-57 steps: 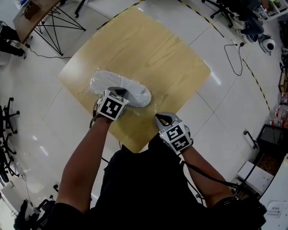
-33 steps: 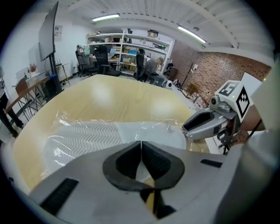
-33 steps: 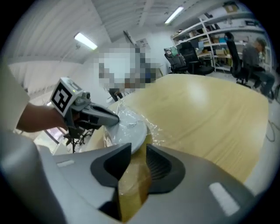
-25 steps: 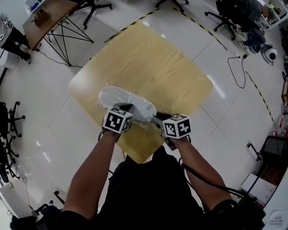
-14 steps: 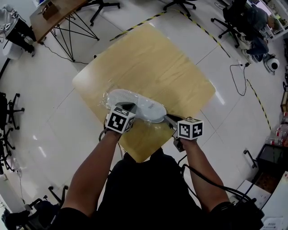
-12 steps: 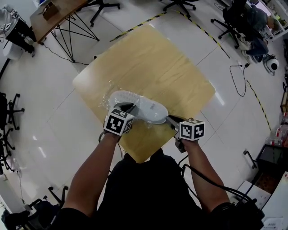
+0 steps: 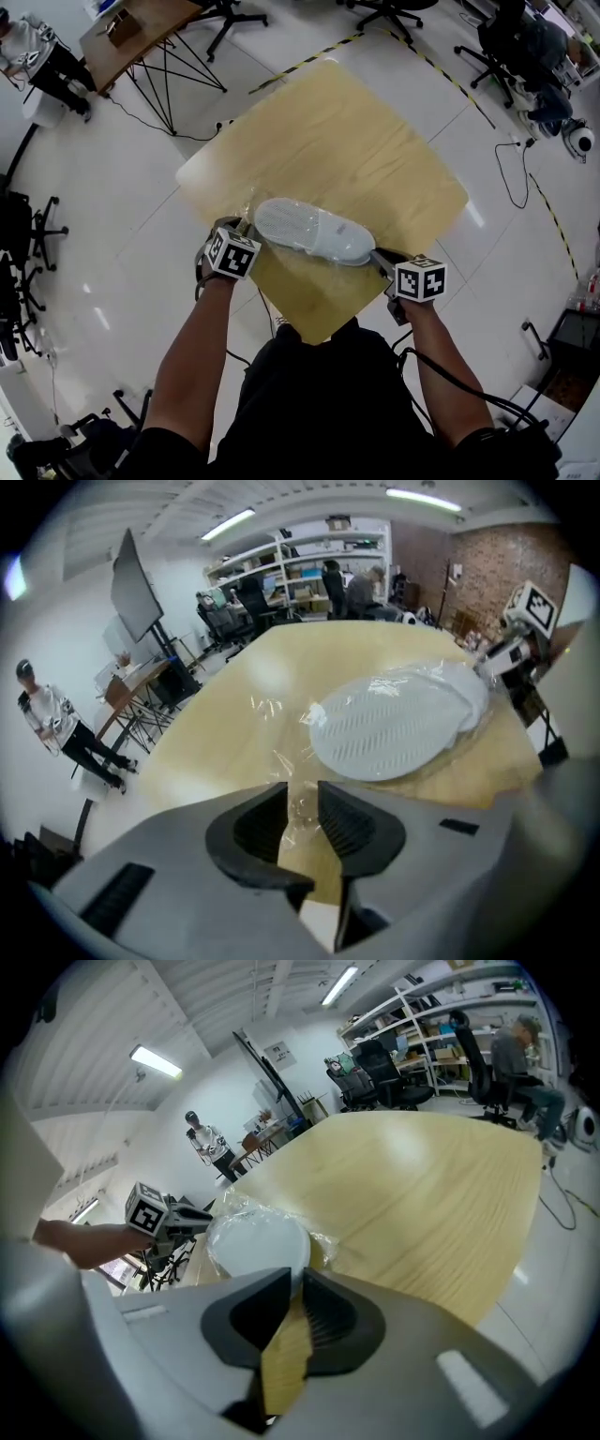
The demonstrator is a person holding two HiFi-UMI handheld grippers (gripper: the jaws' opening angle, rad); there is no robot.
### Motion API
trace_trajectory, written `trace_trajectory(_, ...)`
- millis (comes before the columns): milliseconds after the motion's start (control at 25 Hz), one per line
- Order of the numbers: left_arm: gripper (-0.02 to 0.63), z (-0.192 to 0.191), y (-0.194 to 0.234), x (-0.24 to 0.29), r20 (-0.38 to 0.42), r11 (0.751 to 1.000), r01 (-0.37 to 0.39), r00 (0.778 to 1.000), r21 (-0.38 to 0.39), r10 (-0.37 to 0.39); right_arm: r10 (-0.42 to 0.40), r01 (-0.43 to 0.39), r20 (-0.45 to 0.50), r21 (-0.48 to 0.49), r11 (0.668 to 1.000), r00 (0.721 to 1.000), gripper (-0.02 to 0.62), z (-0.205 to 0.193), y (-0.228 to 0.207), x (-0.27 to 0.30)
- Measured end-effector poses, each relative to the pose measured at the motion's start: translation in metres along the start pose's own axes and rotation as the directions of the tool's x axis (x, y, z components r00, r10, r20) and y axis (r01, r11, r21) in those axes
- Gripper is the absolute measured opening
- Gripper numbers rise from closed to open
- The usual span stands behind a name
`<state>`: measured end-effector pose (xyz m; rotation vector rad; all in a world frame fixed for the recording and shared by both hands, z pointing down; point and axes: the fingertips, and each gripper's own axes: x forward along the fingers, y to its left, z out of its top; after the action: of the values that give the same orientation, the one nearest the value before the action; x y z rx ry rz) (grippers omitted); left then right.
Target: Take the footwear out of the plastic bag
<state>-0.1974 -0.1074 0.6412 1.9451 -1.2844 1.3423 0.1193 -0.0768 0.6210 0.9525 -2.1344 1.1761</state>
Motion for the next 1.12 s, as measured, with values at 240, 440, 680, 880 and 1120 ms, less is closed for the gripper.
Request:
trace_trajectory(240, 0.015, -0.010, -0.012, -0.003, -0.013, 1.000, 0.029, 0.999, -0.001, -0.029, -0.024, 0.024, 0.004, 0.010, 1.000, 1.000, 0.035, 0.002, -0.012, -0.013)
trace_trajectory(440, 0.014, -0.020, 0.004, -0.009, -0.023, 1.000, 0.000, 1.000, -0.026, -0.001, -0.049, 0.049, 0.008, 0.002, 0.999, 0.999, 0.034, 0.001, -0.022, -0.021)
trace_trajectory(680, 0.135, 0.029, 0.016, -0.036, 0.203, 0.985, 0.044, 0.979, -0.165, -0.009, -0.060, 0.060, -0.001, -0.027, 0.998, 0.998, 0.034, 0.005, -0.018, -0.022)
trace_trajectory(880, 0.130, 0.043, -0.010, -0.003, 0.177, 0.970, 0.164, 0.975, -0.179, -0.133, -0.070, 0.070, -0.001, -0.018, 0.997, 0.998, 0.034, 0.002, -0.018, -0.019)
trace_trajectory(1120, 0.058, 0.031, -0.010, 0.013, 0.108, 0.973, 0.156, 0.984, -0.173, -0.139, -0.068, 0.068, 0.016, -0.027, 0.997, 0.998, 0.034, 0.008, -0.015, -0.018)
